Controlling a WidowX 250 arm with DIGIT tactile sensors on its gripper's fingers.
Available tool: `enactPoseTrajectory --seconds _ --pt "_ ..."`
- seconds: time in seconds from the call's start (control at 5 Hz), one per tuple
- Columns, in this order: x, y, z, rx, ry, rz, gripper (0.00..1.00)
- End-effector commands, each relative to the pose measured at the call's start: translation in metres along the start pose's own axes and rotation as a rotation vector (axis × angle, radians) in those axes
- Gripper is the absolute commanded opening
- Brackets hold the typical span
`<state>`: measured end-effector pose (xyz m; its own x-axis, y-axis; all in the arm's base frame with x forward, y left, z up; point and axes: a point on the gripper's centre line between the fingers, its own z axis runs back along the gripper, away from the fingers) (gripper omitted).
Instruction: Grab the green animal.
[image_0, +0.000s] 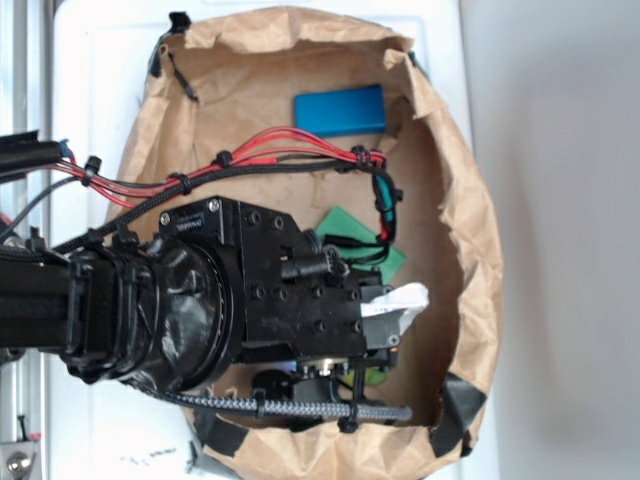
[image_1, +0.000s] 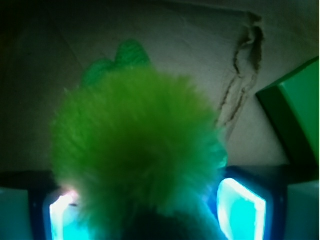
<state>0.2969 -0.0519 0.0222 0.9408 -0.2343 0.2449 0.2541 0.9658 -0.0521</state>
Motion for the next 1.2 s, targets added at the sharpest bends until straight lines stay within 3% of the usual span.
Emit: enactPoseTrajectory --seconds 0.0,0.6,1.0 --pt "0.018 0.008 0.002 -0.002 -0.030 -0.035 0.00" --pt "0.031 0.051 0.061 -0.044 0.049 0.114 0.00" --pt "0.008 0.064 0.091 -0.031 0.011 0.145 0.00"
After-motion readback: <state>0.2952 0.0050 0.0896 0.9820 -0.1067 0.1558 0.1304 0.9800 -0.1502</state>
